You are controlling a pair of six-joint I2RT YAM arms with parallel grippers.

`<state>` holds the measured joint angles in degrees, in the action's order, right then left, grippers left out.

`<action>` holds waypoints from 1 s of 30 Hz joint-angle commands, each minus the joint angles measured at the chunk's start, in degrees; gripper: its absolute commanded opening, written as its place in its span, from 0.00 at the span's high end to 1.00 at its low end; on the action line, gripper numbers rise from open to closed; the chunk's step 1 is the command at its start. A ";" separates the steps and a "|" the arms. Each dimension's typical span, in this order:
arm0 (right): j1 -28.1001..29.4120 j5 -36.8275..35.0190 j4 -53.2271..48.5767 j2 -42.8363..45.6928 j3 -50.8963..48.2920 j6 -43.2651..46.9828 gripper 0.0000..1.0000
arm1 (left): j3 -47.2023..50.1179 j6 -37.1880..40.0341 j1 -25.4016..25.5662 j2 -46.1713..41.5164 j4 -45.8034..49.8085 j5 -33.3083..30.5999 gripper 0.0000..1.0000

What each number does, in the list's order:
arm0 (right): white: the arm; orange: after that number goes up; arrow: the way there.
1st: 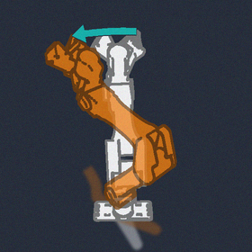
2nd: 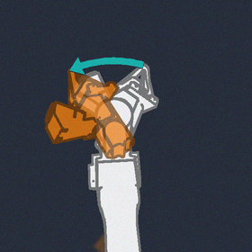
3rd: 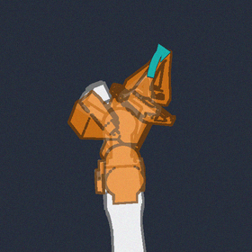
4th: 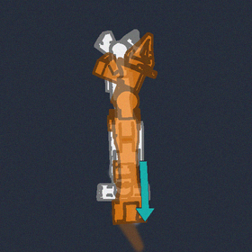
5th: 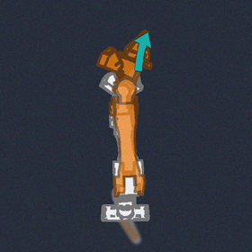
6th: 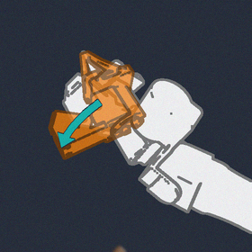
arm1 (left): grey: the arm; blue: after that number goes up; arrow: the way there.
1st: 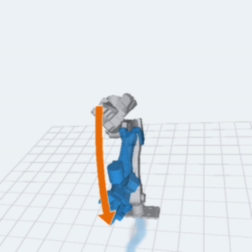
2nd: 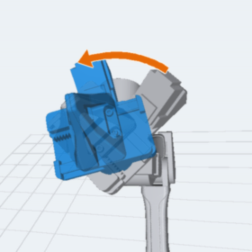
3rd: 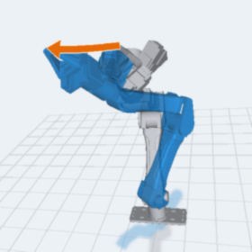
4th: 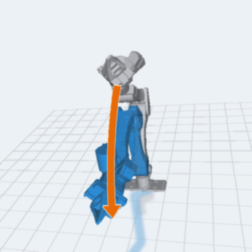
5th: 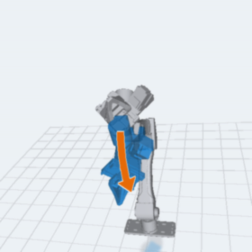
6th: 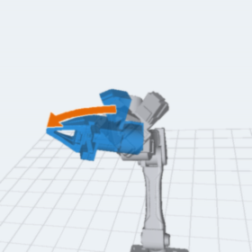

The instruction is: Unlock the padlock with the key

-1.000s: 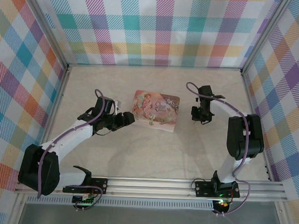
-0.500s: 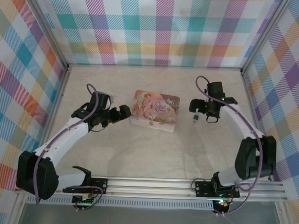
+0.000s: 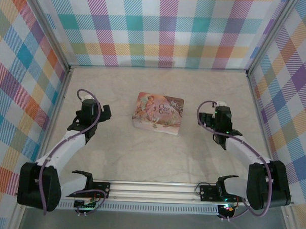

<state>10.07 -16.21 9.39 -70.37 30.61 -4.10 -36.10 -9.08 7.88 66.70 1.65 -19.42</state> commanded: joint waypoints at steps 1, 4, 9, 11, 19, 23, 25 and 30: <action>-0.05 -4.49 20.68 -2.65 -2.78 6.42 0.00 | 3.16 3.02 -2.60 5.37 -16.42 -1.78 0.00; -0.07 -3.59 28.59 -7.58 -4.65 7.93 0.00 | 6.84 4.67 -2.61 9.68 -27.62 0.34 0.00; -0.89 -2.82 40.11 -14.94 -8.15 7.13 0.00 | 11.59 7.55 -2.78 16.98 -42.64 3.07 0.00; -4.79 7.67 43.21 -14.31 -10.82 5.82 0.00 | 17.21 9.37 -2.70 22.98 -57.62 6.35 0.00; -7.38 5.22 42.15 -17.90 -8.77 1.87 0.00 | 12.76 10.53 -2.23 23.07 -49.70 8.02 0.00; -7.50 5.44 41.02 -17.43 -8.57 1.81 0.00 | 12.72 10.51 -2.08 22.99 -49.40 7.68 0.00; -7.43 5.60 40.75 -17.89 -8.14 1.69 0.00 | 12.65 10.54 -2.01 22.95 -49.38 7.79 0.00; -7.67 5.84 40.91 -17.69 -8.28 1.72 0.00 | 12.72 10.50 -2.06 22.95 -49.29 7.82 0.00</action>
